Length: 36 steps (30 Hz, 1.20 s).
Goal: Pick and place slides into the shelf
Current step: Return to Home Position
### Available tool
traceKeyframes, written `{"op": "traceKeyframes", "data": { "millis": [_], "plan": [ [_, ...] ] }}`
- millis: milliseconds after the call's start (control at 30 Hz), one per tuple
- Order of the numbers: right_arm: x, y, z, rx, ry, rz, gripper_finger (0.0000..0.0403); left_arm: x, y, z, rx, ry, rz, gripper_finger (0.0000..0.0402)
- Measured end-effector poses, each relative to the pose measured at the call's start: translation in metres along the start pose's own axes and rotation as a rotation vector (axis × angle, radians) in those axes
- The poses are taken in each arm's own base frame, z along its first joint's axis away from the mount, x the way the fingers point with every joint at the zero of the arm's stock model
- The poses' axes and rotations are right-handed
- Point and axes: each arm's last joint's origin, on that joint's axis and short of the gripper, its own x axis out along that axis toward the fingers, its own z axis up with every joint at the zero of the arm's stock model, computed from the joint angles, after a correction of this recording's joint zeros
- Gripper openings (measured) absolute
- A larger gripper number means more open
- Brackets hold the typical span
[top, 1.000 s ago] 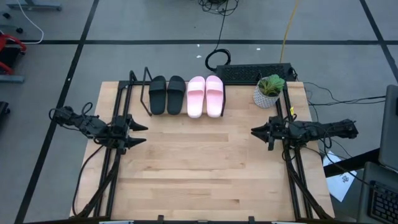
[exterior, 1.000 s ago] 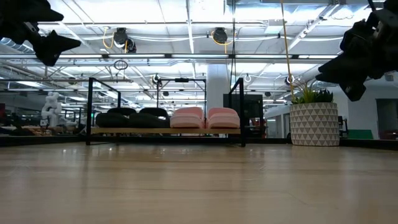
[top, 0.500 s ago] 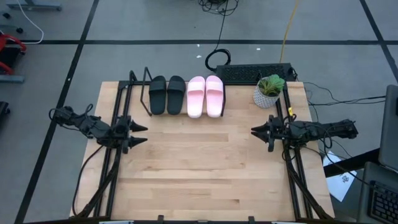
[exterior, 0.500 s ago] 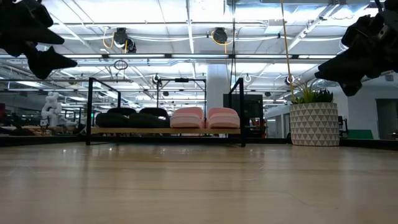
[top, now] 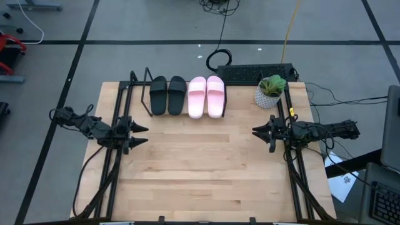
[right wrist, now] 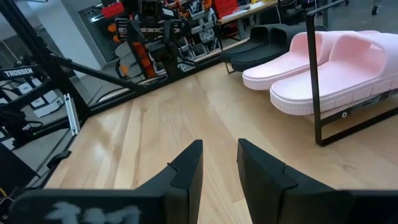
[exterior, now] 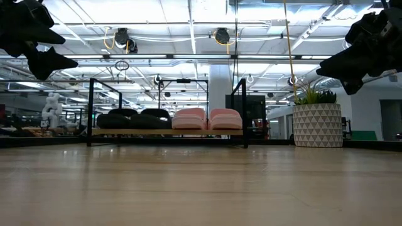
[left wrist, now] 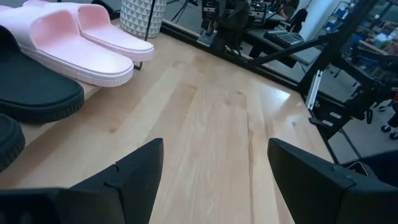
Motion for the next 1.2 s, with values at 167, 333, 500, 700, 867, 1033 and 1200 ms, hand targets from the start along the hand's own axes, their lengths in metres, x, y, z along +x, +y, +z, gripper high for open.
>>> {"op": "traceKeyframes", "data": {
  "millis": [167, 333, 500, 700, 867, 1033, 1200],
  "plan": [
    [0.0000, 0.0000, 0.0001, 0.000, -0.001, 0.000, 0.0091, 0.0000, 0.0000, 0.0000, 0.000, 0.000, 0.000, 0.0287],
    [0.0000, 0.0001, 0.0001, 0.000, -0.001, 0.001, 0.0091, 0.0000, -0.0001, 0.0001, 0.002, 0.000, -0.001, 0.0281],
    [0.0000, 0.0001, 0.0002, 0.000, -0.002, 0.001, 0.0091, 0.0000, -0.0001, 0.0001, 0.002, 0.000, -0.002, 0.0283],
    [0.0000, 0.0001, 0.0002, 0.000, -0.002, 0.001, 0.0091, 0.0000, -0.0001, 0.0000, 0.001, 0.000, -0.002, 0.0282],
    [0.0000, 0.0001, 0.0003, 0.001, -0.002, 0.001, 0.0091, 0.0000, -0.0001, 0.0000, 0.001, 0.000, -0.002, 0.0279],
    [0.0000, 0.0001, 0.0003, 0.000, -0.002, 0.001, 0.0091, 0.0000, -0.0001, 0.0000, 0.000, 0.000, -0.002, 0.0279],
    [0.0000, 0.0001, 0.0003, 0.000, -0.002, 0.001, 0.0091, 0.0000, -0.0001, 0.0001, 0.000, 0.000, -0.003, 0.0277]
  ]
}}
